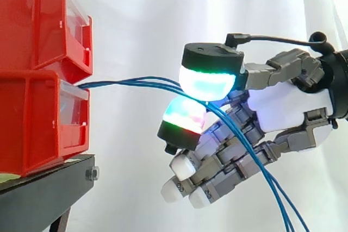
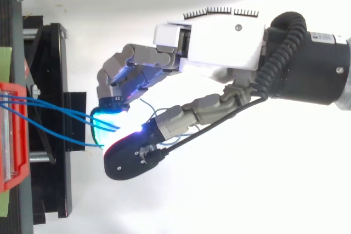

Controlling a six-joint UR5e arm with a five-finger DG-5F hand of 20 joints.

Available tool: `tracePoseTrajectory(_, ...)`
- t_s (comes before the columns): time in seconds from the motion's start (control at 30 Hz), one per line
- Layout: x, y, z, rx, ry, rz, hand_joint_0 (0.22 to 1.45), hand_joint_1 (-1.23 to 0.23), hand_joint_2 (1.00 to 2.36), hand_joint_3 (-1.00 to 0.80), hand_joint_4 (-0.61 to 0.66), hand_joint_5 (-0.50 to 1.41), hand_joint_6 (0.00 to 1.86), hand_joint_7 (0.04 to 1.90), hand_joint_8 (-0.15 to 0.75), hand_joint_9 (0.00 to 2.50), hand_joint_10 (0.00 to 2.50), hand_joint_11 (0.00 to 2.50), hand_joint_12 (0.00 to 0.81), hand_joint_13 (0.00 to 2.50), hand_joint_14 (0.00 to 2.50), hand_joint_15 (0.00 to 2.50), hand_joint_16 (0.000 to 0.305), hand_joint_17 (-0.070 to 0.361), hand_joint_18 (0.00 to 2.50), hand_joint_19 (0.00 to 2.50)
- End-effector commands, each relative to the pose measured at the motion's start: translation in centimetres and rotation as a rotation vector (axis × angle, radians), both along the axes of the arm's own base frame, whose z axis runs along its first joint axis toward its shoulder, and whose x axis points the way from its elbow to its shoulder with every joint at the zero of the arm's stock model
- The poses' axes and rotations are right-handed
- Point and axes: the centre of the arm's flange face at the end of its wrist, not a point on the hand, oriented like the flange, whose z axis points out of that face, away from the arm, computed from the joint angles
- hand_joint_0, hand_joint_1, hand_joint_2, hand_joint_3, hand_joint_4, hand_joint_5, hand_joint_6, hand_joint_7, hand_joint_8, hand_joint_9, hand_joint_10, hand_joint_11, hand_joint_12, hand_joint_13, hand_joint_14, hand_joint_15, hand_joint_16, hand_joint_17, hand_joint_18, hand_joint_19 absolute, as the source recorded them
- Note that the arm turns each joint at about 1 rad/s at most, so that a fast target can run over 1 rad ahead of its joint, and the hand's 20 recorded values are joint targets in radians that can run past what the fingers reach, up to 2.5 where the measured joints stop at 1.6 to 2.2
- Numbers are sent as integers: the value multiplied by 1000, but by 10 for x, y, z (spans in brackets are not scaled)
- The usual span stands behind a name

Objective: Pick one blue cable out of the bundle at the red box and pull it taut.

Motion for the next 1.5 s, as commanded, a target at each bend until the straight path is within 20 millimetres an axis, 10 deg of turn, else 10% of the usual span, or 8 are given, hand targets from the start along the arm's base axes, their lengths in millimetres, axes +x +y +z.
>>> tracePoseTrajectory(0.0, 0, 0, 0, 0, -1, 0, 780, -832, 1000, -500, -39, -198, 934, 1079, 309, 761, 12, 578, 371, 379, 3, 98, 50, 112, 409, 13)
tracePoseTrajectory(0.77, 0, 0, 1, 12, 3, -4, 630, -995, 1000, -500, -15, -203, 934, 907, 198, 725, 11, 572, 335, 352, 1, 62, 44, 99, 380, 0)
tracePoseTrajectory(1.47, 0, 1, 1, 15, 2, 0, 592, -559, 1009, -373, 65, -199, 892, 909, 289, 750, 14, 580, 365, 323, 4, 132, 49, 110, 292, 87)
